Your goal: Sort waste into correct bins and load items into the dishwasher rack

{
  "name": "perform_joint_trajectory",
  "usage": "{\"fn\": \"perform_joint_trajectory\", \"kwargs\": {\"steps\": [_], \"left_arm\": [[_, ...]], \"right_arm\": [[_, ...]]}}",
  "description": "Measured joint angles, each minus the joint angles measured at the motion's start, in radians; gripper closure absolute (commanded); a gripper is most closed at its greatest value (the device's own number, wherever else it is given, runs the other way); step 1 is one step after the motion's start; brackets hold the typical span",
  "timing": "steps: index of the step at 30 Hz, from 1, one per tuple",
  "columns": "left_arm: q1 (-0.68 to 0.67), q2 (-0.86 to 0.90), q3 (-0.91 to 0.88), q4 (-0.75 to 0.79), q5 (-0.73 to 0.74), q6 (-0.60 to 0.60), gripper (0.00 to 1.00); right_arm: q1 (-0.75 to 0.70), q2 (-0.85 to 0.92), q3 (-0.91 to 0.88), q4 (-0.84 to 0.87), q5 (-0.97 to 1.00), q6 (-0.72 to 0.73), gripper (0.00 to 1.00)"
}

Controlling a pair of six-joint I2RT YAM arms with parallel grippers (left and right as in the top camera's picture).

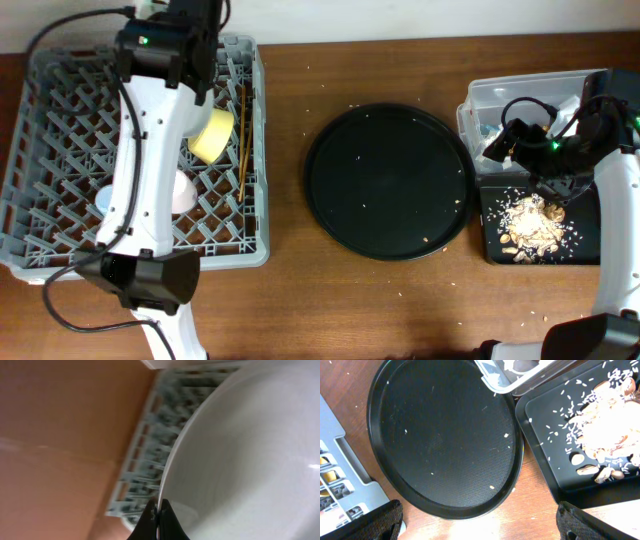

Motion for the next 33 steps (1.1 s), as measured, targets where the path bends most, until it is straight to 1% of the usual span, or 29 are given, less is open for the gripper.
{"fn": "perform_joint_trajectory", "kwargs": {"steps": [1, 2, 4, 7, 8, 9, 10, 11, 13, 14, 15, 17, 18, 19, 20, 21, 22, 23, 24, 25, 26, 28, 31, 32, 33], "left_arm": [[0.035, 0.000, -0.039, 0.043, -0.086, 0.004, 1.00], [0.055, 0.002, -0.072, 0.072, -0.119, 0.000, 1.00], [0.093, 0.003, -0.188, 0.193, -0.188, -0.013, 1.00], [0.103, 0.013, -0.441, 0.433, -0.238, -0.026, 1.00], [0.103, 0.013, -0.506, 0.497, -0.250, -0.027, 1.00], [0.103, 0.013, -0.539, 0.518, -0.250, -0.026, 0.98], [0.100, 0.013, -0.566, 0.520, -0.250, -0.026, 0.86], [0.092, 0.013, -0.565, 0.524, -0.254, -0.026, 0.76], [0.019, 0.013, -0.566, 0.521, -0.260, -0.014, 0.73], [-0.039, 0.013, -0.566, 0.514, -0.249, -0.011, 0.56], [-0.095, 0.013, -0.566, 0.506, -0.219, -0.011, 0.43], [-0.152, 0.013, -0.566, 0.490, -0.183, -0.011, 0.41], [-0.183, 0.010, -0.565, 0.458, -0.142, -0.008, 0.39], [-0.208, -0.012, -0.565, 0.426, -0.070, -0.008, 0.35], [-0.228, -0.106, -0.565, 0.418, 0.085, -0.008, 0.24], [-0.226, -0.199, -0.564, 0.408, 0.233, -0.008, 0.01], [-0.218, -0.337, -0.564, 0.385, 0.362, -0.010, 0.01], [-0.213, -0.495, -0.561, 0.333, 0.444, -0.011, 0.01], [-0.212, -0.617, -0.539, 0.271, 0.492, -0.011, 0.01], [-0.211, -0.692, -0.535, 0.191, 0.521, -0.011, 0.01], [-0.211, -0.713, -0.534, 0.133, 0.544, -0.011, 0.01], [-0.211, -0.695, -0.536, 0.134, 0.559, -0.011, 0.01], [-0.211, -0.691, -0.537, 0.133, 0.564, -0.011, 0.01], [-0.211, -0.691, -0.537, 0.133, 0.564, -0.011, 0.01], [-0.211, -0.691, -0.537, 0.133, 0.564, -0.011, 0.01]], "right_arm": [[0.000, 0.000, 0.000, 0.004, 0.000, 0.000, 0.02], [0.000, 0.000, 0.000, 0.005, 0.000, 0.000, 0.01], [0.000, 0.000, 0.000, 0.007, 0.000, 0.000, 0.02], [0.000, 0.000, 0.000, 0.009, 0.000, 0.000, 0.02], [0.000, 0.000, 0.000, 0.008, 0.000, 0.000, 0.02], [0.000, 0.000, 0.000, 0.010, 0.000, 0.000, 0.01], [0.000, 0.000, 0.000, 0.010, 0.000, 0.000, 0.01], [0.000, 0.000, 0.000, 0.010, 0.000, 0.000, 0.02], [0.000, 0.000, 0.000, 0.010, 0.000, 0.000, 0.02], [0.000, 0.000, 0.000, 0.010, 0.000, 0.000, 0.02], [0.000, 0.000, 0.000, 0.010, 0.000, 0.000, 0.02], [0.000, 0.000, 0.000, 0.010, -0.011, 0.000, 0.00], [0.000, 0.000, 0.000, 0.006, -0.018, 0.000, 0.01], [0.007, 0.000, 0.000, -0.004, -0.029, -0.038, 0.01], [0.024, 0.000, 0.000, -0.005, -0.041, -0.065, 0.02], [0.069, -0.014, -0.002, -0.001, -0.054, -0.095, 0.02], [0.167, -0.067, -0.005, 0.003, -0.076, -0.132, 0.02], [0.274, -0.151, -0.007, 0.008, -0.088, -0.151, 0.02], [0.362, -0.245, -0.006, 0.028, -0.079, -0.165, 0.02], [0.420, -0.317, -0.006, 0.036, -0.063, -0.170, 0.02], [0.495, -0.385, -0.006, 0.036, -0.059, -0.168, 0.02], [0.529, -0.390, -0.006, 0.036, -0.058, -0.167, 0.02], [0.531, -0.360, -0.006, 0.017, -0.048, -0.168, 0.01], [0.533, -0.354, -0.006, 0.035, 0.007, -0.184, 0.01], [0.534, -0.357, -0.015, 0.141, 0.097, -0.209, 0.02]]}}
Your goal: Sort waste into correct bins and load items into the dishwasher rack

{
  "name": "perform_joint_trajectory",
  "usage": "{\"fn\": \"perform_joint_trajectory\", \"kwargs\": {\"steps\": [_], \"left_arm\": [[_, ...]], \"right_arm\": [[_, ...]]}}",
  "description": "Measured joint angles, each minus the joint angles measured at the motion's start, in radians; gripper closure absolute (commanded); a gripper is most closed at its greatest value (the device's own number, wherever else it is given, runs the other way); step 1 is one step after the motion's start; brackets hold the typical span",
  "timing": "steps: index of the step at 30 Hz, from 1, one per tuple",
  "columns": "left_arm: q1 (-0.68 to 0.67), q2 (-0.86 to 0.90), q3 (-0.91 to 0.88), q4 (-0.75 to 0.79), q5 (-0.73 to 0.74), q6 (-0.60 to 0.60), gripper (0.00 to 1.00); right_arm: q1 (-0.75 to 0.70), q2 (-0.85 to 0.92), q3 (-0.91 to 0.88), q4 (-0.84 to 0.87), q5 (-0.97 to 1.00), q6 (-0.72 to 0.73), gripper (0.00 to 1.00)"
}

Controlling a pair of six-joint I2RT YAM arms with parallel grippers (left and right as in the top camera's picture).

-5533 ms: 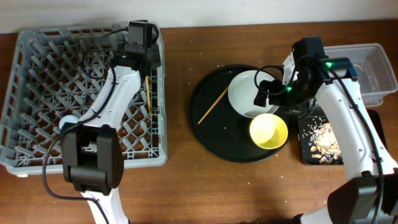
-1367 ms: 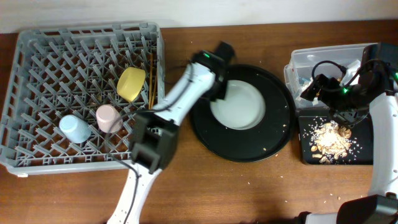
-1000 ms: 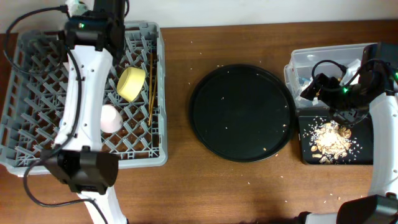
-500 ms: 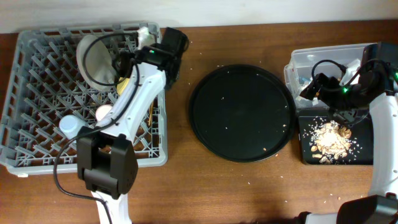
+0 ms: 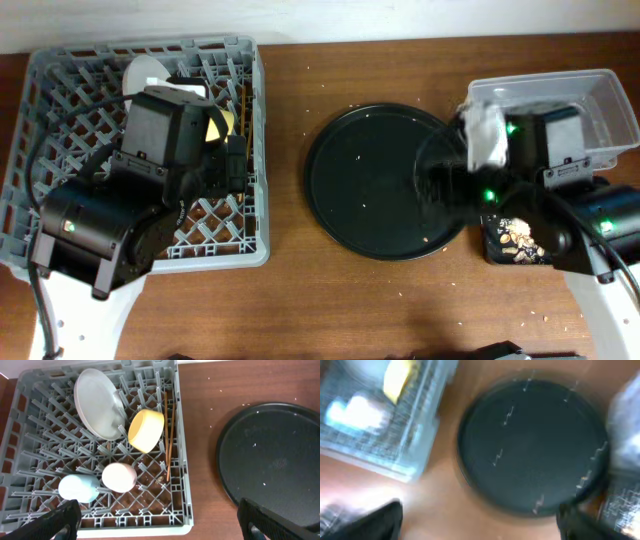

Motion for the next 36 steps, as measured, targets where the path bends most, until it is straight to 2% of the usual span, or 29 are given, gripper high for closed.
{"fn": "perform_joint_trajectory", "kwargs": {"steps": [1, 2, 3, 4, 5, 8, 9, 10, 11, 13, 16, 26, 28, 30, 33, 36], "left_arm": [[0.000, 0.000, 0.000, 0.000, 0.003, 0.000, 0.01], [0.000, 0.000, -0.001, -0.003, 0.003, 0.000, 0.01], [0.000, 0.000, -0.001, 0.000, 0.005, 0.000, 0.01], [0.000, 0.000, -0.001, -0.001, 0.006, 0.000, 0.01], [0.001, 0.000, -0.003, 0.000, 0.006, 0.000, 0.01], [0.002, 0.000, -0.005, 0.001, 0.007, 0.000, 0.01], [0.003, 0.001, -0.006, -0.003, 0.007, 0.000, 0.01], [0.003, 0.000, -0.006, -0.003, 0.007, 0.000, 0.01], [0.003, 0.000, -0.006, -0.003, 0.007, 0.000, 0.01], [0.003, 0.001, -0.006, 0.000, 0.006, 0.000, 0.01], [0.003, 0.001, -0.006, -0.003, 0.007, 0.000, 0.01], [0.003, 0.001, -0.006, -0.039, 0.007, 0.000, 0.01], [0.015, -0.029, -0.016, -0.024, -0.033, 0.004, 0.01], [0.105, -0.170, -0.195, 0.294, -0.040, 0.008, 0.01], [0.248, -0.531, -0.689, 0.720, 0.045, 0.051, 0.01], [0.318, -0.825, -1.096, 0.964, 0.109, 0.083, 0.01]], "right_arm": [[0.001, -0.034, -0.054, 0.230, 0.072, -0.105, 0.02], [0.000, -0.100, -0.133, 0.330, 0.105, -0.163, 0.02], [-0.008, -0.217, -0.313, 0.555, 0.120, -0.196, 0.02], [-0.020, -0.317, -0.432, 0.593, 0.129, -0.216, 0.02], [-0.045, -0.425, -0.597, 0.735, 0.135, -0.227, 0.02], [-0.076, -0.734, -1.043, 0.883, 0.145, -0.244, 0.02], [-0.080, -0.913, -1.201, 0.945, 0.159, -0.243, 0.02], [-0.081, -0.953, -1.243, 0.975, 0.161, -0.244, 0.02], [-0.096, -1.078, -1.354, 1.041, 0.166, -0.244, 0.01], [-0.121, -1.167, -1.452, 1.086, 0.167, -0.244, 0.02], [-0.132, -1.188, -1.516, 1.116, 0.166, -0.244, 0.02], [-0.132, -1.188, -1.518, 1.089, 0.167, -0.246, 0.02], [-0.132, -1.188, -1.518, 1.089, 0.167, -0.246, 0.02], [-0.132, -1.188, -1.518, 1.089, 0.167, -0.246, 0.02], [-0.133, -1.187, -1.517, 1.090, 0.167, -0.247, 0.02], [-0.133, -1.189, -1.518, 1.091, 0.167, -0.246, 0.02]]}}
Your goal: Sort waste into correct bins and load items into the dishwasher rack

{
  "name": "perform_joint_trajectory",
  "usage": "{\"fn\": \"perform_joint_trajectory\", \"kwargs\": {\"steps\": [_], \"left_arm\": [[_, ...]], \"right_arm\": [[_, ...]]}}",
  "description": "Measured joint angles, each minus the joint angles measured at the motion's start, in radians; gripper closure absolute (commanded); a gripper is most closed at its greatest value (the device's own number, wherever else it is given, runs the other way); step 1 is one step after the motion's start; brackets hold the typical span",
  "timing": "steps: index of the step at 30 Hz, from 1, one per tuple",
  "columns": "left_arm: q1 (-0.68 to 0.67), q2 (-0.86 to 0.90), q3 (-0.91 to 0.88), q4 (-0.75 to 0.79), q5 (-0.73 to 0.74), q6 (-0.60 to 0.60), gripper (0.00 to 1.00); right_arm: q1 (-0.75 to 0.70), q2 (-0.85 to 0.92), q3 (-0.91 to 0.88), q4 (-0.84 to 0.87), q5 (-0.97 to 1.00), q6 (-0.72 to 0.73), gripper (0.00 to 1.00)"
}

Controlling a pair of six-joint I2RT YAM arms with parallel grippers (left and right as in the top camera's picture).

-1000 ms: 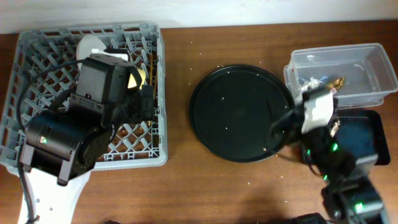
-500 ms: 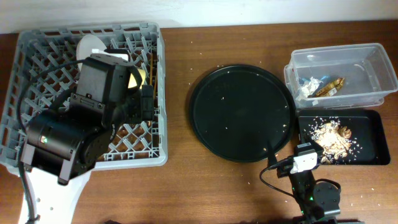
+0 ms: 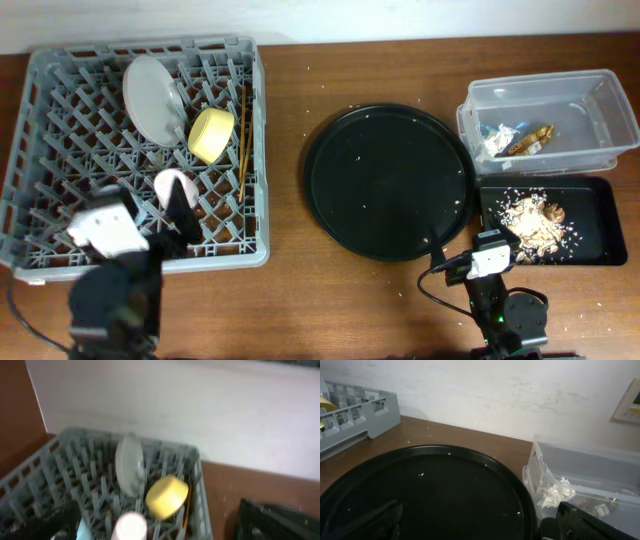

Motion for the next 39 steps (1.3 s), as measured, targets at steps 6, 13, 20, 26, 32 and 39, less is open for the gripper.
{"fn": "perform_joint_trajectory", "kwargs": {"steps": [6, 13, 20, 26, 32, 39], "left_arm": [[0.010, -0.401, -0.563, 0.366, 0.066, 0.093, 0.01], [0.010, -0.513, -0.765, 0.356, 0.077, 0.100, 0.01], [0.010, -0.513, -0.765, 0.356, 0.077, 0.100, 0.01], [0.010, -0.513, -0.765, 0.356, 0.077, 0.100, 0.01], [0.010, -0.513, -0.765, 0.356, 0.077, 0.100, 0.01], [0.010, -0.513, -0.765, 0.356, 0.077, 0.100, 0.01]], "right_arm": [[0.000, 0.002, 0.000, 0.000, 0.000, 0.000, 0.02], [0.000, 0.000, 0.000, 0.000, 0.000, 0.000, 0.02], [0.000, 0.000, 0.000, 0.000, 0.000, 0.000, 0.02], [0.000, 0.000, 0.000, 0.000, 0.000, -0.001, 0.01], [0.000, 0.000, 0.000, 0.000, 0.000, 0.000, 0.02], [0.000, 0.000, 0.000, 0.000, 0.000, 0.000, 0.01]]}}
